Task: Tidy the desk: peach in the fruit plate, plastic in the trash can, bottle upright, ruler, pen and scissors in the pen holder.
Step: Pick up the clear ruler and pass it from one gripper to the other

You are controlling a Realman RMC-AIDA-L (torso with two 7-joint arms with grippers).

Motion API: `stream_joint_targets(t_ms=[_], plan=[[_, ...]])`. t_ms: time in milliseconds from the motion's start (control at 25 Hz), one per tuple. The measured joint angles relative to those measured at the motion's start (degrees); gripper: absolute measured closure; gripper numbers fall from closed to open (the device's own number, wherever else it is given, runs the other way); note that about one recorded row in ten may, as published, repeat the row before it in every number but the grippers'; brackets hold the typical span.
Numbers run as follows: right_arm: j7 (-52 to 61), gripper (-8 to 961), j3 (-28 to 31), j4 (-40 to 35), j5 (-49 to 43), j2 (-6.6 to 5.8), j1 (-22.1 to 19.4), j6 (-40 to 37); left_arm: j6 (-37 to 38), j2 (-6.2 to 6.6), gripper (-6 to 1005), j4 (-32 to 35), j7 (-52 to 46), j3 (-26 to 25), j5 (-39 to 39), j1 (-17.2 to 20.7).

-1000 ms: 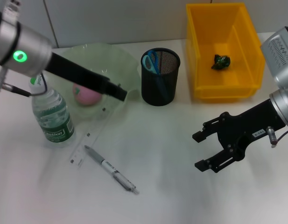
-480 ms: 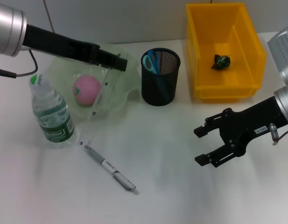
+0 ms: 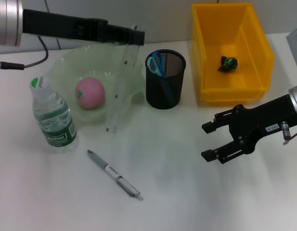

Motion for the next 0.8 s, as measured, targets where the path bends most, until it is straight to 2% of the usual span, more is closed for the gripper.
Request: stream_joint_targets(t_ms=[120,360,560,680,800], plan=[[-0.15,144,0.68,0.00,0.85,0.02,-0.44,-0.05,-0.57,-0.45,609,-2.32,3.36,-0.77,-3.62,0.58],[-0.23,144,2.07,0.00,2.09,0.16,-1.41,-0.03,-1.63,-0.55,609,-8.38,10.71,-1.02,-10.67,2.12],[-0.41,144,2.42,0.02,4.90,0.08,-3.13,0.31,-2.48,-0.88,609,-10.39,16.73,-0.88,-16.78,4.56],[-0.97,144,4.10,0.16,5.56,0.06,-3.90,0.42,-3.31,-1.12,609,-10.94,20.19,-0.54,-20.01,5.96],[-1.60,144,6.39,0.85,5.63,0.13,-4.26,0.43,-3.93,-1.24,608,-15.19,25.50,-0.52,-23.75,6.43]])
